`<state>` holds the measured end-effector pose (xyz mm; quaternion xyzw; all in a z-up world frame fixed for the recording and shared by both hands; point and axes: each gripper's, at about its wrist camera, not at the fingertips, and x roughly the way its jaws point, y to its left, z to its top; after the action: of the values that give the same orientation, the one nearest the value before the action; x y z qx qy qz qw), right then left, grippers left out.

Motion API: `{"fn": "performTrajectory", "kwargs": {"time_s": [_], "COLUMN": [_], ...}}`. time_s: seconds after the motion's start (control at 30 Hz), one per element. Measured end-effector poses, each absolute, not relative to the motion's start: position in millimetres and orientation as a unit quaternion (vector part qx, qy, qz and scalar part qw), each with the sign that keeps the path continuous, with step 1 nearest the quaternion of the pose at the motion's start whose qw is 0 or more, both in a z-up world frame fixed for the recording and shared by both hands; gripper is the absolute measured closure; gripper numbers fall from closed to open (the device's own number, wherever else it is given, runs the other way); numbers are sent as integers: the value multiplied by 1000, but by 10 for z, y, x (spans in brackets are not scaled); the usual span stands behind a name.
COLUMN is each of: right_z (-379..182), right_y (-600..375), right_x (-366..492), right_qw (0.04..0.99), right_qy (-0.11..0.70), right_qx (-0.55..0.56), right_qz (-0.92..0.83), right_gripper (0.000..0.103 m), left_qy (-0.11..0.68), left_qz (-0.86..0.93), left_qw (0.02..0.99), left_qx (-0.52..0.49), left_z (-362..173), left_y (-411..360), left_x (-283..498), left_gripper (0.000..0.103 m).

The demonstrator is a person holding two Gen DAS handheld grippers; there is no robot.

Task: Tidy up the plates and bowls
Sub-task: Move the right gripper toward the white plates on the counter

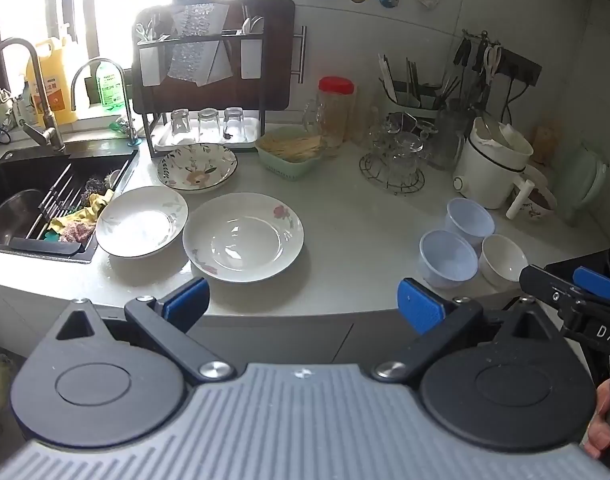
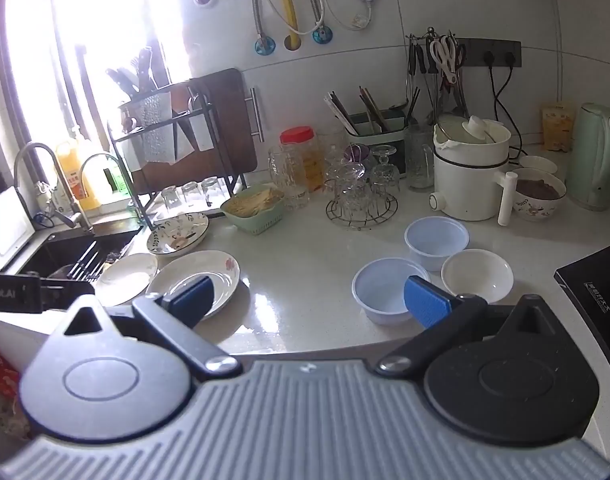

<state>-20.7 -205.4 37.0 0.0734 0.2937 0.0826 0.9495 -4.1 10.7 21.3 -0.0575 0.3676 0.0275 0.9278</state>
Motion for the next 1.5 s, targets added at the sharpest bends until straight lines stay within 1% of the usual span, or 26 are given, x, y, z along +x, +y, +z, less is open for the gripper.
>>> {"fn": "performTrajectory", "kwargs": {"time_s": [0.63, 0.93, 1.13, 1.5], "right_z": [378, 371, 376, 328], "right_y": [-2056, -2036, -2068, -2063], "right_x": [-236, -185, -173, -39], "right_qw": [952, 948, 947, 938], "right_qy": [285, 295, 299, 321], "right_qx": [80, 73, 74, 73], "right_qz": [78, 89, 96, 109], "right_gripper": [0, 0, 0, 0], "left_qy": [364, 360, 362, 381], "left_qz": [24, 31, 34, 51], "left_qw": [929, 931, 928, 921], "left_qx": [-62, -56, -82, -66], "left_z": [161, 189, 181, 119], "left_y": [12, 6, 74, -3], "left_x": [-61, -67, -39, 57], "left_gripper": [1, 1, 1, 1]}}
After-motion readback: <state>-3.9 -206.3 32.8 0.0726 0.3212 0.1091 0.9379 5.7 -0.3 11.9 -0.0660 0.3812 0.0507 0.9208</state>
